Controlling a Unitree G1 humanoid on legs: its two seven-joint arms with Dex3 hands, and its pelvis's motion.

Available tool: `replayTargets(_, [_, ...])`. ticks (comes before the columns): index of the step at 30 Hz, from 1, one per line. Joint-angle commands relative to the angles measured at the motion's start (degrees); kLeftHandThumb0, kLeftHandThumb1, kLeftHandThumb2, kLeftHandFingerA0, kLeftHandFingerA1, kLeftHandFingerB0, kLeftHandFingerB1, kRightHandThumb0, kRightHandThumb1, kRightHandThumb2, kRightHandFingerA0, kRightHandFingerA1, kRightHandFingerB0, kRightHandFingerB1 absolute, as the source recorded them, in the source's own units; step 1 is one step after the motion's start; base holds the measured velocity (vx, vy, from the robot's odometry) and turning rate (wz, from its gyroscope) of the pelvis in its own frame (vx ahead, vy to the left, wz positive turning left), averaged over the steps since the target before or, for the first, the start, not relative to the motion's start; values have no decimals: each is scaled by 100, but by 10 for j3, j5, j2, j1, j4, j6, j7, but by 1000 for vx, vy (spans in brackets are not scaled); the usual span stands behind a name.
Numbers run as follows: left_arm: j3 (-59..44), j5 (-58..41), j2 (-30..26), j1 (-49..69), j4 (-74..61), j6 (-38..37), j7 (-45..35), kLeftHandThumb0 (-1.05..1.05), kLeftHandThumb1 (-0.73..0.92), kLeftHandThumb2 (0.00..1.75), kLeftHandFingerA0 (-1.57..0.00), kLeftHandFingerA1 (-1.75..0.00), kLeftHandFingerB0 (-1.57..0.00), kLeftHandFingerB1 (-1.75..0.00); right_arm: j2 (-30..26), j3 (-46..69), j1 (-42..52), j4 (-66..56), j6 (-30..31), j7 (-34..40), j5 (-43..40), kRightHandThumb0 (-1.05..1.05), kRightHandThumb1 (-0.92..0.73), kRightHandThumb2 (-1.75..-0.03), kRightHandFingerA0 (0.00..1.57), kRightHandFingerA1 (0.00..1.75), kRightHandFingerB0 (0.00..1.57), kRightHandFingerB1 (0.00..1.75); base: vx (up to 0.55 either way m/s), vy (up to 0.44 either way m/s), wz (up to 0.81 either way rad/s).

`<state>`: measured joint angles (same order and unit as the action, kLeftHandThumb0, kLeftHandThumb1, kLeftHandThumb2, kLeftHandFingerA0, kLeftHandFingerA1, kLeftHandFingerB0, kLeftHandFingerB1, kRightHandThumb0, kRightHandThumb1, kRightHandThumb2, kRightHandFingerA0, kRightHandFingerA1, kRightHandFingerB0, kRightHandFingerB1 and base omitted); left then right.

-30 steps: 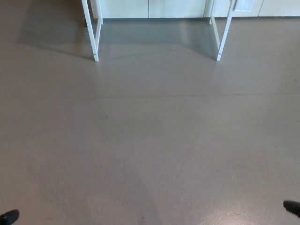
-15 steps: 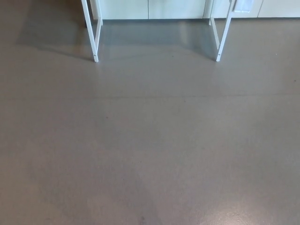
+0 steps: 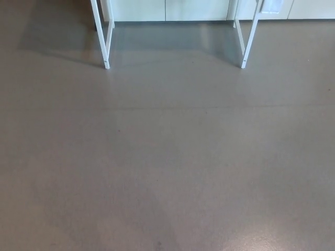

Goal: The robot walks towards a desk on which a shovel is kept on the left hand side and a container is kept on the right hand side. The robot picks up the shovel using its left hand and places it in the container.

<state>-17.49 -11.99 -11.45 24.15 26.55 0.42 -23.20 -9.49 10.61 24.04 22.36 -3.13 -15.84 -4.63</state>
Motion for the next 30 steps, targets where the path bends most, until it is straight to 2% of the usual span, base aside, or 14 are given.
replayTargets(1, [-1, 2, -11, -1, 7, -26, -1, -40, 54, 71, -49, -48, -36, -42, -9, 1, -3, 13, -33, 6, 4, -7, -53, -55, 71, 63, 47, 50, 0, 0, 0])
replayTargets(11, [8, 7, -15, 0, 10, -40, -1, -41, 54, 72, -50, -49, -37, -43, -16, -8, 0, 17, -42, 11, 12, -8, -53, -55, 70, 61, 47, 49, 2, -23, 8])
replayTargets(21, [9, 6, -17, -3, 11, -34, 5, -41, 54, 73, -55, -50, -42, -44, -16, -11, -6, 26, -46, 13, 13, -6, -53, -55, 72, 63, 47, 50, 164, 230, -21])
replayTargets(22, [10, 6, -17, -3, 10, -34, 6, -33, 62, 58, -61, -41, -44, -35, -16, -10, -8, 29, -48, 12, 11, -6, -53, -55, 71, 62, 48, 49, 124, 139, 2])
replayTargets(26, [12, 7, -19, -2, 8, -34, 3, -33, 62, 58, -60, -41, -43, -35, -15, -10, -5, 24, -45, 13, 11, -9, -52, -55, 73, 63, 48, 49, 128, 16, 9])
replayTargets(27, [10, 6, -23, -15, 7, -28, 7, -41, 54, 74, -54, -50, -38, -43, -14, -12, -22, 24, -38, 15, 11, -10, -52, -55, 72, 63, 48, 49, 110, -61, 10])
replayTargets(28, [11, 5, -22, -14, 5, -27, 4, -33, 63, 58, -59, -41, -43, -34, -14, -11, -22, 23, -36, 15, 10, -9, -52, -54, 72, 63, 48, 49, 127, -88, 11])
replayTargets(30, [13, 9, -21, -14, 1, -26, 12, -33, 62, 58, -61, -41, -44, -35, -15, -11, -25, 27, -40, 13, 9, -8, -52, -55, 72, 62, 48, 49, 133, -133, 6])
